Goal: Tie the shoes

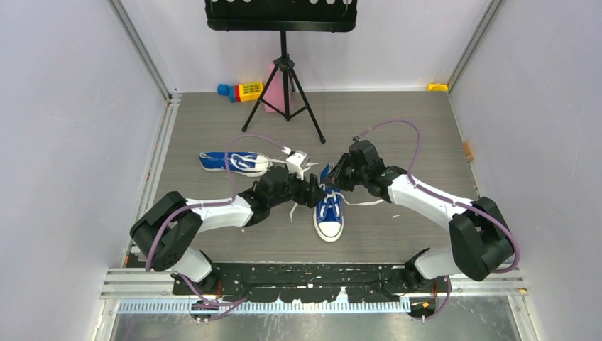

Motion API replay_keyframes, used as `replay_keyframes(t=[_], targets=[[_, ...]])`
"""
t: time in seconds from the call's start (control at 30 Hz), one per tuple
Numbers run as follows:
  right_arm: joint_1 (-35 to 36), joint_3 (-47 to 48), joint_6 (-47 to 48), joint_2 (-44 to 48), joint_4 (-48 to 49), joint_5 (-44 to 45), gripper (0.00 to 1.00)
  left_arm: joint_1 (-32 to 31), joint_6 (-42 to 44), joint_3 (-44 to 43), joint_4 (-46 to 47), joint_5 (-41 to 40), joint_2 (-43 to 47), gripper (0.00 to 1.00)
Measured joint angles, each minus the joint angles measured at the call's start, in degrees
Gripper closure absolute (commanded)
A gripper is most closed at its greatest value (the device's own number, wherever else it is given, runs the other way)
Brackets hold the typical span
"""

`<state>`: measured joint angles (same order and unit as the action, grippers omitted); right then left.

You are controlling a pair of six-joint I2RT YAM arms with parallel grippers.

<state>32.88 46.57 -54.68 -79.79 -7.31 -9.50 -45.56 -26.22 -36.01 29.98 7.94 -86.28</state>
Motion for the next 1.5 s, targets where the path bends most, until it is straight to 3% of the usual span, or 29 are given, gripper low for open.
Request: replay_keyframes(t=[0.1, 0.27, 0.67, 0.93, 1.0, 1.1, 1.33, 1.5], targets=[[0.0, 0.28, -0.2, 0.0, -0.22, -0.02, 1.0, -1.92, 1.64, -0.46, -0.09, -1.62, -0.5, 0.3], [0.0, 0.9, -0.57, 0.0, -0.94, -0.02, 1.0, -3.43, 3.76, -1.79, -0.2, -3.21, -2.43, 0.44], [0.0, 0.9, -1.51, 0.0, -1.09, -0.02, 1.0, -4.0, 4.81, -4.2, -0.11, -7.06, -5.66, 0.58], [0.0, 0.9, -2.62, 0.15, -1.31, 1.77, 1.0, -7.13, 4.79, -5.03, 0.31, -13.88, -6.19, 0.69], [0.0, 0.9, -2.73, 0.46, -1.57, 2.4, 1.0, -8.02, 4.87, -5.03, 0.37, -15.47, -6.19, 0.68], [0.0, 0.9, -2.75, 0.94, -1.79, 3.39, 1.0, -8.79, 5.05, -5.03, 0.42, -17.46, -6.19, 0.57], [0.0, 0.9, -2.78, 1.66, -2.16, 5.18, 1.0, -9.49, 5.09, -4.55, 0.57, -20.7, -6.16, 0.6], [0.0, 0.79, -2.91, 1.66, -2.49, 5.62, 1.0, -9.9, 5.79, -4.5, 0.44, -22.1, -6.14, 0.45]])
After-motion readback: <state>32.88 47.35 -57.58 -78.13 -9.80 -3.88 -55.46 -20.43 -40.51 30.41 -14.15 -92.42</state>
